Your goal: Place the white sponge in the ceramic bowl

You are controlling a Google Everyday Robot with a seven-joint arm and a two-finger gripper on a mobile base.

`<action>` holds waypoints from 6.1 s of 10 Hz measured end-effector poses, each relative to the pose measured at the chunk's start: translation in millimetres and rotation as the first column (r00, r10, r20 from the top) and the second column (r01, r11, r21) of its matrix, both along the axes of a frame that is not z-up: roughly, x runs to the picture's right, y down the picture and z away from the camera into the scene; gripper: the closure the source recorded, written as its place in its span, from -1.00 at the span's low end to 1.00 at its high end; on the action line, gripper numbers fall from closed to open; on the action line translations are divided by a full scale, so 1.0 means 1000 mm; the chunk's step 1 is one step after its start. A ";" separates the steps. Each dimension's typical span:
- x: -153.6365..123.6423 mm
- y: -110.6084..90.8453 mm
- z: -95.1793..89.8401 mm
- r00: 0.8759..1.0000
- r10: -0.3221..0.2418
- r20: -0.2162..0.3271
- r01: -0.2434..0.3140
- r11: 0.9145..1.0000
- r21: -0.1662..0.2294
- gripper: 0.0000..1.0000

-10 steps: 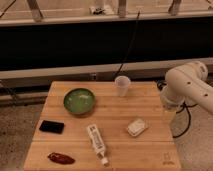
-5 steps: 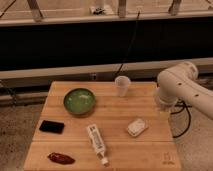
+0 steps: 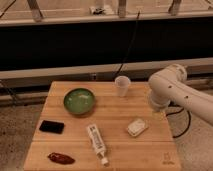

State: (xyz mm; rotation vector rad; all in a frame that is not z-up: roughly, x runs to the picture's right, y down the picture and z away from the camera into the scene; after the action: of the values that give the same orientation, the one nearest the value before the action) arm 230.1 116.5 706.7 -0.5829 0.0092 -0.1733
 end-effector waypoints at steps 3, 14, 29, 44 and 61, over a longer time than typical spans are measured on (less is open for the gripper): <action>-0.010 0.009 0.009 0.998 -0.057 0.040 0.057 0.998 -0.004 -0.60; -0.027 0.042 0.045 0.958 -0.221 0.180 0.227 0.974 -0.015 -0.60; -0.026 0.106 0.095 0.891 -0.345 0.296 0.367 0.930 -0.021 -0.60; -0.034 0.120 0.102 0.885 -0.343 0.316 0.370 0.929 -0.028 -0.60; -0.047 0.131 0.105 0.890 -0.332 0.313 0.363 0.931 -0.046 0.13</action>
State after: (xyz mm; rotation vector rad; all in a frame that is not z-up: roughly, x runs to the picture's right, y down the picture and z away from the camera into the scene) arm 182.9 247.3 812.1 -0.6509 -0.1933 -0.6160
